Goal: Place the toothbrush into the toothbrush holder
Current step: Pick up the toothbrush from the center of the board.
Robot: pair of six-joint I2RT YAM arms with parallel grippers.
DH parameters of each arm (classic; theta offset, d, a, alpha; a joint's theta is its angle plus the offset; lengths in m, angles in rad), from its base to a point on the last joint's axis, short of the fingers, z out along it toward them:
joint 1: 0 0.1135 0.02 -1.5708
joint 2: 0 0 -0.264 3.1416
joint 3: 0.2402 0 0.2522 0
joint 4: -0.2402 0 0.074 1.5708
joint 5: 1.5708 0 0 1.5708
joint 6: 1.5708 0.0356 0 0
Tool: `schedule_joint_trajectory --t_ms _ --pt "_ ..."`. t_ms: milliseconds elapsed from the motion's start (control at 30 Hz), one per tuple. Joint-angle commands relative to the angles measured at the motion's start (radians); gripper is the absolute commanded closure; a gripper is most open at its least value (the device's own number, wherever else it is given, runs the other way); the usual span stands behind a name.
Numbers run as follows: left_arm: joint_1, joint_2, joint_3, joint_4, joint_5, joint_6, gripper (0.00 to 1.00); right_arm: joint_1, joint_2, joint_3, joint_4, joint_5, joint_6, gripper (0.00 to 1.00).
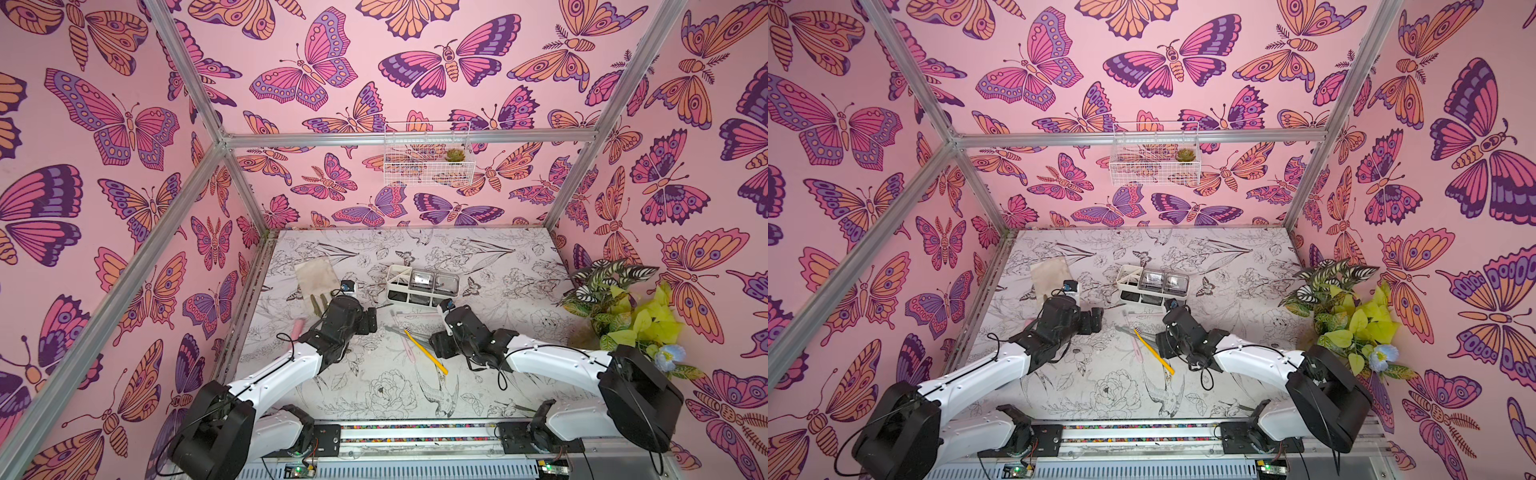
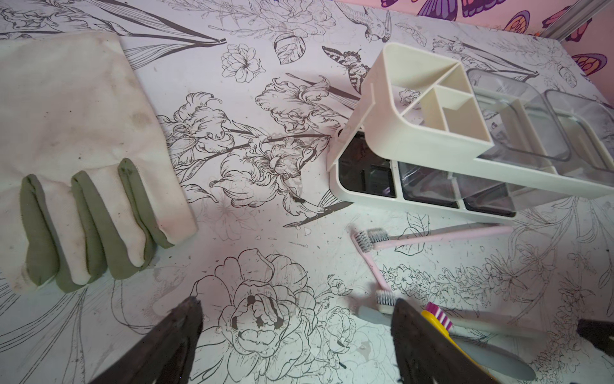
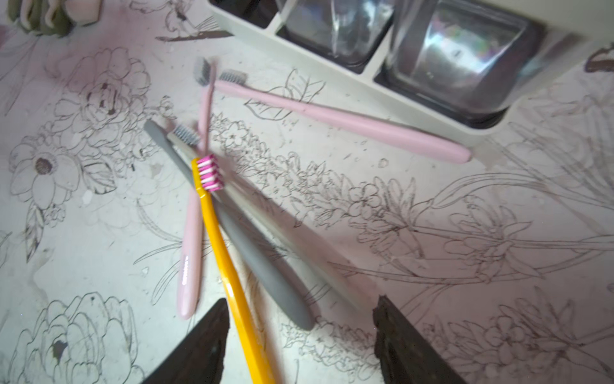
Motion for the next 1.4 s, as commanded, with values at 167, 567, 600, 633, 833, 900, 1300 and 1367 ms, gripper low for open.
schedule_joint_trajectory --t_ms 167,567,600,633,833,900,1300,1367 --pt "-0.001 -0.074 -0.027 -0.019 -0.031 -0.019 0.1 0.055 0.066 0.026 -0.028 -0.031 -0.025 0.35" --pt "-0.002 -0.05 -0.032 -0.02 -0.057 -0.022 0.11 0.082 0.149 0.063 -0.078 -0.02 -0.054 0.55" --pt "-0.002 -0.048 -0.036 -0.02 -0.059 -0.022 0.11 0.086 0.149 0.061 -0.075 -0.019 -0.05 0.56" --pt "-0.001 -0.048 -0.041 -0.021 -0.066 -0.025 0.11 0.089 0.149 0.056 -0.072 -0.017 -0.048 0.56" --pt "-0.001 -0.08 -0.062 -0.02 -0.136 -0.029 0.11 0.109 0.16 0.062 -0.104 -0.007 -0.031 0.6" --pt "-0.002 -0.098 -0.07 -0.019 -0.148 -0.031 0.11 0.127 0.157 0.068 -0.124 0.008 -0.022 0.61" --pt "-0.002 -0.108 -0.081 -0.02 -0.171 -0.041 0.11 0.145 0.222 0.091 -0.146 0.027 -0.005 0.86" --pt "-0.001 -0.106 -0.081 -0.019 -0.171 -0.041 0.11 0.145 0.221 0.094 -0.153 0.033 -0.005 0.96"
